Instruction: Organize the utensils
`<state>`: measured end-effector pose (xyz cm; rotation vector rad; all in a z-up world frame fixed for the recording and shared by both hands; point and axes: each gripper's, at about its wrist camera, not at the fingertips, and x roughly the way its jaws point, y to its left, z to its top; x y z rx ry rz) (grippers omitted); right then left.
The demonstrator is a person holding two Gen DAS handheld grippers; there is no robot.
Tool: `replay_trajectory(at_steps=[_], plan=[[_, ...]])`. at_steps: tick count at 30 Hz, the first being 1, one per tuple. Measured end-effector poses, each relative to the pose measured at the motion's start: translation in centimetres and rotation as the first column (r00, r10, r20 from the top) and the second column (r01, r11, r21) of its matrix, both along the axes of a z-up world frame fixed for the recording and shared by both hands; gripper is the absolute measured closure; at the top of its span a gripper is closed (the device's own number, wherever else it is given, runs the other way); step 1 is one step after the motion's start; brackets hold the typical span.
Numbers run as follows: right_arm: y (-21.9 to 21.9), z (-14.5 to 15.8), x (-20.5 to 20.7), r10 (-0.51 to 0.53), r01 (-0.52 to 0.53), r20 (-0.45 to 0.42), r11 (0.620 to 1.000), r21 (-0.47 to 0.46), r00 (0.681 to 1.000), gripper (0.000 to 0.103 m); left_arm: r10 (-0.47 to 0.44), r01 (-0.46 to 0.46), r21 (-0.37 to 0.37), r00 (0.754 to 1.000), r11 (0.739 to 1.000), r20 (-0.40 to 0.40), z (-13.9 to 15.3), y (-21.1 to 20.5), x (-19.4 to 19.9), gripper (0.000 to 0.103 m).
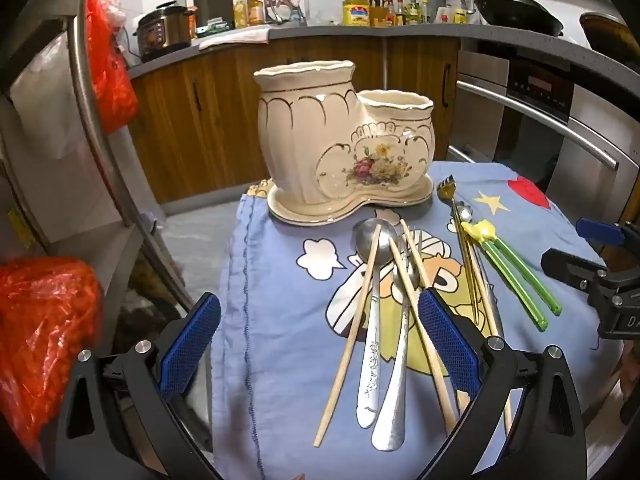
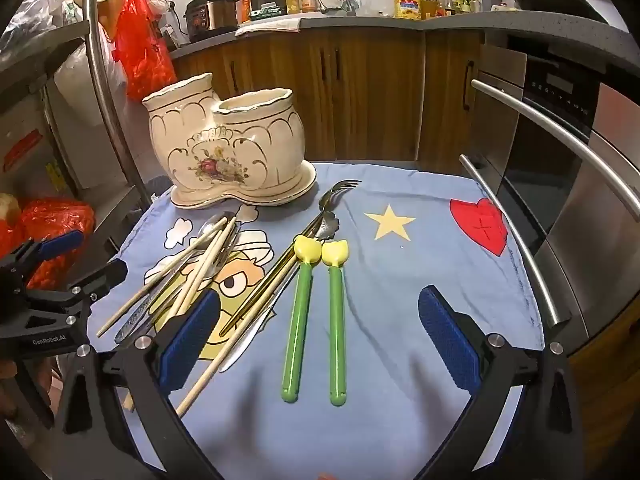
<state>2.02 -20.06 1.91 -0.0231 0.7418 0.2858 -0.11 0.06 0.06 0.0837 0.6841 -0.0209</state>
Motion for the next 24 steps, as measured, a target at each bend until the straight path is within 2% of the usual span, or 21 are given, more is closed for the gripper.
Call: replay_trajectory(at_steps=[24], plan=[[0.55,-0.03,-0.06,0.015,-0.015,0.002,1.0,-0.01,1.0,0.005,0.005,-0.005,-0.003,1.0,1.0,-0.015,-0.09,0.02,0.21,0.005]])
